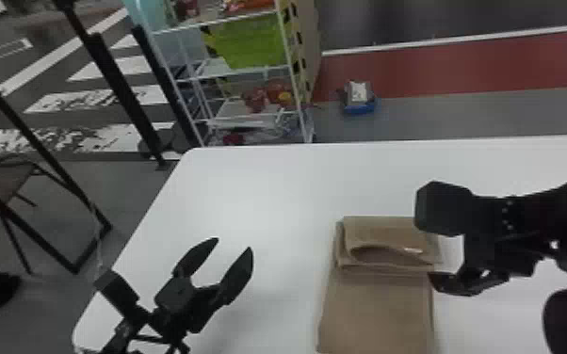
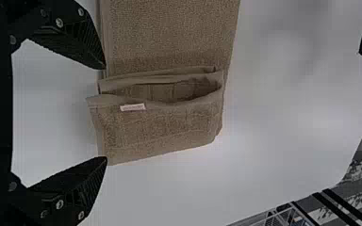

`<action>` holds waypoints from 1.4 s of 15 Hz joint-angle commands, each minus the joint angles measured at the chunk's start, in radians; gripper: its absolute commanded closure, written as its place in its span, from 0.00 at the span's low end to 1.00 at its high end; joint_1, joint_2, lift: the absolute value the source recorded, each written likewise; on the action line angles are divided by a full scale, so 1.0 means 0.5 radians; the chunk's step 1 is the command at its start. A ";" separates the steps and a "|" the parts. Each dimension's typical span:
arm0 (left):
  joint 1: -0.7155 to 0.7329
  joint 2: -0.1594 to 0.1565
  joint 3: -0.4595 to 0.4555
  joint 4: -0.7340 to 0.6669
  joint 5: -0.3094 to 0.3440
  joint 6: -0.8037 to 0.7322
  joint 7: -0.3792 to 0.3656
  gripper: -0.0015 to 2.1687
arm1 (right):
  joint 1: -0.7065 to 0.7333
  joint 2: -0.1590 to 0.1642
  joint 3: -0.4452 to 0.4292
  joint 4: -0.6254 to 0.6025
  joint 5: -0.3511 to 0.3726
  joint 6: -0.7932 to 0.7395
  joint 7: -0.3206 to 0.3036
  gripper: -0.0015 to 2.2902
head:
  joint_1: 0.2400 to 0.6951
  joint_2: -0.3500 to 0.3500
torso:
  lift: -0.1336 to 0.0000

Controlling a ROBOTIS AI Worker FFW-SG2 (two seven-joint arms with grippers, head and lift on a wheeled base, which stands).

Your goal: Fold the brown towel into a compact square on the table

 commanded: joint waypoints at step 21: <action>0.003 -0.005 0.009 0.006 0.013 -0.012 -0.001 0.02 | -0.235 0.289 0.268 0.592 0.278 -0.123 0.013 0.18 | 1.00 1.00 | 0.00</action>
